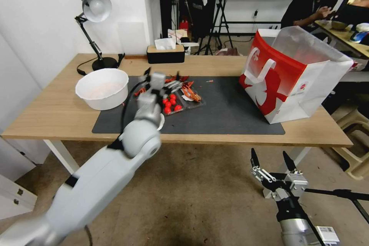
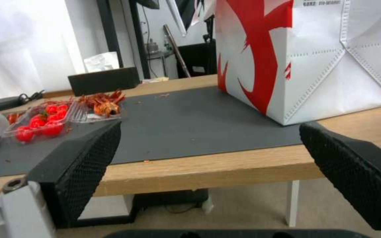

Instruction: Pick up the trash from the table and place it into the takeout bag.

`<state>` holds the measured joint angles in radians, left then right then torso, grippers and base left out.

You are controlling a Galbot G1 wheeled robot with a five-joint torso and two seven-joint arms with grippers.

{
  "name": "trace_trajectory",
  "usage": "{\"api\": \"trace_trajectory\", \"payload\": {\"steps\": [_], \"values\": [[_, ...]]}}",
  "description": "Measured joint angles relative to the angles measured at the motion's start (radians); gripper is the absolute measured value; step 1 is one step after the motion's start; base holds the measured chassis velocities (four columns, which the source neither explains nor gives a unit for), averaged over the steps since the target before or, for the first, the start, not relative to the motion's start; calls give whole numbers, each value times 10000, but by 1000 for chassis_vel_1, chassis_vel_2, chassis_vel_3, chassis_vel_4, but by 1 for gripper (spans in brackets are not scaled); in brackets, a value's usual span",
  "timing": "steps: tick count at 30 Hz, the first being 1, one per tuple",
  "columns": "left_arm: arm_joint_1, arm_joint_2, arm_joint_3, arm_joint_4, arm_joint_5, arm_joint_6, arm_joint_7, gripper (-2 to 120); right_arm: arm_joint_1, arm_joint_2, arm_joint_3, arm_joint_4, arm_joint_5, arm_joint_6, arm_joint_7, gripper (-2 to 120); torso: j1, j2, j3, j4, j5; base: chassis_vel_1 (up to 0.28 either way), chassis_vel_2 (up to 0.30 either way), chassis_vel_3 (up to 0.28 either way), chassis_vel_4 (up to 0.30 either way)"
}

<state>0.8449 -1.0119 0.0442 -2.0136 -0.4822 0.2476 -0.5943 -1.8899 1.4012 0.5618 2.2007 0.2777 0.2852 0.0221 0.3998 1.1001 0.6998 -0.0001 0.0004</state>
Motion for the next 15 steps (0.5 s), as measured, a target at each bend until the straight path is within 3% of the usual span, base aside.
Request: {"api": "trace_trajectory", "payload": {"steps": [5,8,15], "values": [[1540,168,-1011,-679,348,-80,212,100,-51,-93,6,-5,9,26,-9,100,1,0,1,-2,-1,0,0,0,0],[3201,246,-1663,-1472,740,-83,230,100,-79,-173,46,-5,79,78,-16,100,-1,1,0,4,-2,0,0,0,0],[4253,-9,-2088,-2086,913,-24,-122,100,-81,-224,30,-24,103,100,-25,100,1,0,1,-2,0,0,0,0,0]]}}
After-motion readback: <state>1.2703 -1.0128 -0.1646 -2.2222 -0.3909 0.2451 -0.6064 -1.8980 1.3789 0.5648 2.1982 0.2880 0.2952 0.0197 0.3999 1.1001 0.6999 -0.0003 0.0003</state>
